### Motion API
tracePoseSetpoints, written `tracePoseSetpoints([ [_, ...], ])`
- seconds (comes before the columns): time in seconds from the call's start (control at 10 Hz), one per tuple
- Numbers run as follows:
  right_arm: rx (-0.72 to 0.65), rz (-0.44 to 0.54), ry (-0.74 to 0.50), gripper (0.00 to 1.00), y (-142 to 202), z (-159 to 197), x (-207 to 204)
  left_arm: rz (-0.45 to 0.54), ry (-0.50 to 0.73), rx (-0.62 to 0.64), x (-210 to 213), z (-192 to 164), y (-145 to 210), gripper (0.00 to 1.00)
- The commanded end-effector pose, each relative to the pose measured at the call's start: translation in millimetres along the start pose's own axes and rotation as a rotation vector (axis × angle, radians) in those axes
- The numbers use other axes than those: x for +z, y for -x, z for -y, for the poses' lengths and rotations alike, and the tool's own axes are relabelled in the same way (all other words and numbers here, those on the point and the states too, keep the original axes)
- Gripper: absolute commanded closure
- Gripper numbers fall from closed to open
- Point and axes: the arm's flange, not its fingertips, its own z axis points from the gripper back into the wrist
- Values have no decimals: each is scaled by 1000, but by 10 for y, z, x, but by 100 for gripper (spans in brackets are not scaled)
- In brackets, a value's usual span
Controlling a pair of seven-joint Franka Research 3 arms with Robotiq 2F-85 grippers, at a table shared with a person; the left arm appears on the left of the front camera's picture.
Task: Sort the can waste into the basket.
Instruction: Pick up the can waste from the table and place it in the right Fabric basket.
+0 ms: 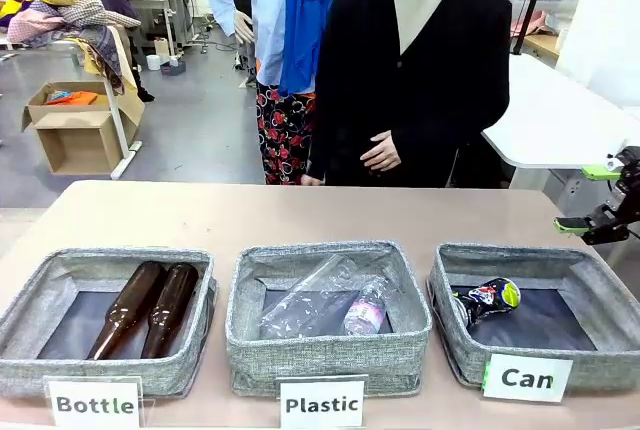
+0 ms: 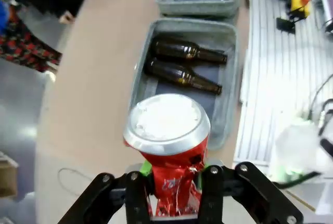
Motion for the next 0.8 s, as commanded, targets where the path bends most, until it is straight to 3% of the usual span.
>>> tracePoseSetpoints([
  [0.0,12,-11,-1,0,5,-24,24,-61,19,-68,-370,-10,-832,76],
  [0.2,0,0,0,0,0,-1,0,-38,42,-175,-956,27,-1895,76],
  [0.4,-3,-22,81,0,260,-154,241,-19,149,-294,-1666,157,-2811,76],
  [0.7,-19,97,145,0,684,-165,895,-25,327,-382,-2772,482,-4013,76],
])
